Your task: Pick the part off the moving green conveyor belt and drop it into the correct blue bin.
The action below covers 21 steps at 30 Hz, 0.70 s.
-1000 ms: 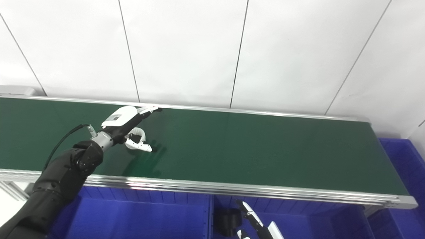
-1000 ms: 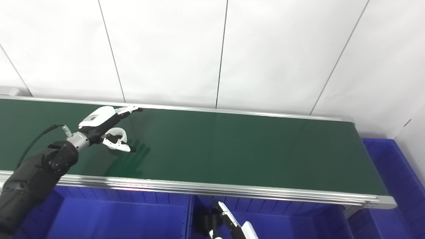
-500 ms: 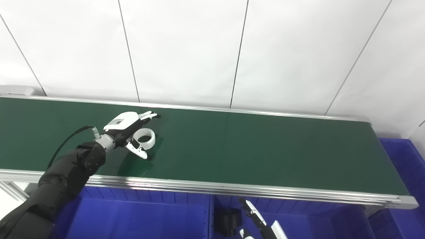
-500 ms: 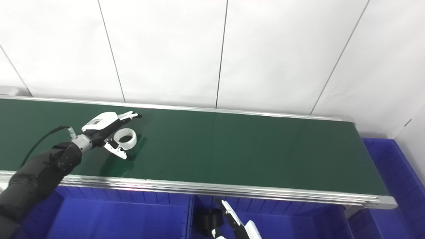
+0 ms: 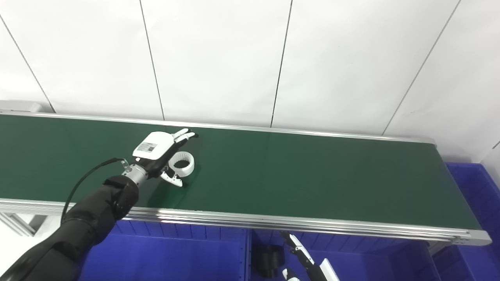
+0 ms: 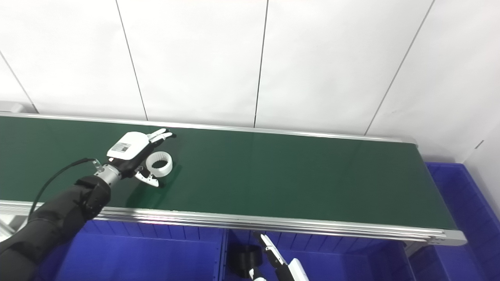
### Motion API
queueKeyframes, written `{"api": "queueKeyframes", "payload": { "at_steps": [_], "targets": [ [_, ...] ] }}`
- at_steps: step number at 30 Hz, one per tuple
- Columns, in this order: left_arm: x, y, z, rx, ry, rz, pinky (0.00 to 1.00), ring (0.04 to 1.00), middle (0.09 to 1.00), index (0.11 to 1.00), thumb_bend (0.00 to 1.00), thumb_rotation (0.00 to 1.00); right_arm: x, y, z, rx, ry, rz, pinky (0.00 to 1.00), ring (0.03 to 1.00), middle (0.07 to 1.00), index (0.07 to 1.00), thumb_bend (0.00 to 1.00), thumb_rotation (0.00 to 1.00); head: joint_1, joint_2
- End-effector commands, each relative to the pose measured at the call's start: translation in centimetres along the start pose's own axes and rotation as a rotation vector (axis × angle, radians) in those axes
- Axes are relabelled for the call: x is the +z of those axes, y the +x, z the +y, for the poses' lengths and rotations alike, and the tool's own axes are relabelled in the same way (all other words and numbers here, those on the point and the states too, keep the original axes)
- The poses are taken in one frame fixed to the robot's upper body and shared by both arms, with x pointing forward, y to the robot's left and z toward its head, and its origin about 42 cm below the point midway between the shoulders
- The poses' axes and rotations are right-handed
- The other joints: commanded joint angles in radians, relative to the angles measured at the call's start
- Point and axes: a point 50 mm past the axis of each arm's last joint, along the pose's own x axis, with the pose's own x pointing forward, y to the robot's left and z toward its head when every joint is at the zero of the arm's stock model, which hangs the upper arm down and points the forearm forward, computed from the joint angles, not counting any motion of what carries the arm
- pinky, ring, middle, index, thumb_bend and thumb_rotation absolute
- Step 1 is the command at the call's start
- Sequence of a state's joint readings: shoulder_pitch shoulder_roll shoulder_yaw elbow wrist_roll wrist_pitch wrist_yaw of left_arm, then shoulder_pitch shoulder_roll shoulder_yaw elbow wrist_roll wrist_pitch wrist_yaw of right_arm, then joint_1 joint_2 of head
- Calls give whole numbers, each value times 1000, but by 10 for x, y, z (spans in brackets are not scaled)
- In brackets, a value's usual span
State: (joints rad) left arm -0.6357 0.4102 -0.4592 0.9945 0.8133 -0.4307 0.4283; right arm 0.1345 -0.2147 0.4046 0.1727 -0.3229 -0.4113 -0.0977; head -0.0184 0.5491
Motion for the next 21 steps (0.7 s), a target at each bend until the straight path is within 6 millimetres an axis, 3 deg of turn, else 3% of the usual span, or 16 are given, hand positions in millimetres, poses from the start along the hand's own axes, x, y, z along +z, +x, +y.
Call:
{"api": "queueKeyframes", "payload": {
  "at_steps": [1, 6, 14, 17, 21],
  "targets": [
    [0, 16, 22, 74, 46, -7, 528, 726, 886, 825, 840, 0, 14, 7, -3, -19, 8, -97, 881, 935, 966, 950, 392, 960, 1, 0],
    [1, 19, 26, 28, 41, -12, 552, 730, 863, 805, 849, 0, 16, 7, -3, -27, 3, -99, 876, 930, 965, 949, 396, 962, -4, 3],
    [13, 29, 26, -158, 20, -3, 461, 632, 786, 781, 853, 0, 19, 7, -4, -49, 12, -104, 869, 926, 962, 945, 373, 935, -9, 10],
    [19, 33, 22, -201, 7, 4, 452, 564, 720, 760, 862, 0, 20, 7, -5, -52, 16, -105, 874, 930, 964, 946, 368, 941, -15, 12],
    [30, 40, 11, -240, 29, 12, 312, 424, 625, 708, 858, 0, 20, 8, -5, -55, 21, -102, 882, 935, 963, 945, 375, 944, -21, 13]
  ]
}}
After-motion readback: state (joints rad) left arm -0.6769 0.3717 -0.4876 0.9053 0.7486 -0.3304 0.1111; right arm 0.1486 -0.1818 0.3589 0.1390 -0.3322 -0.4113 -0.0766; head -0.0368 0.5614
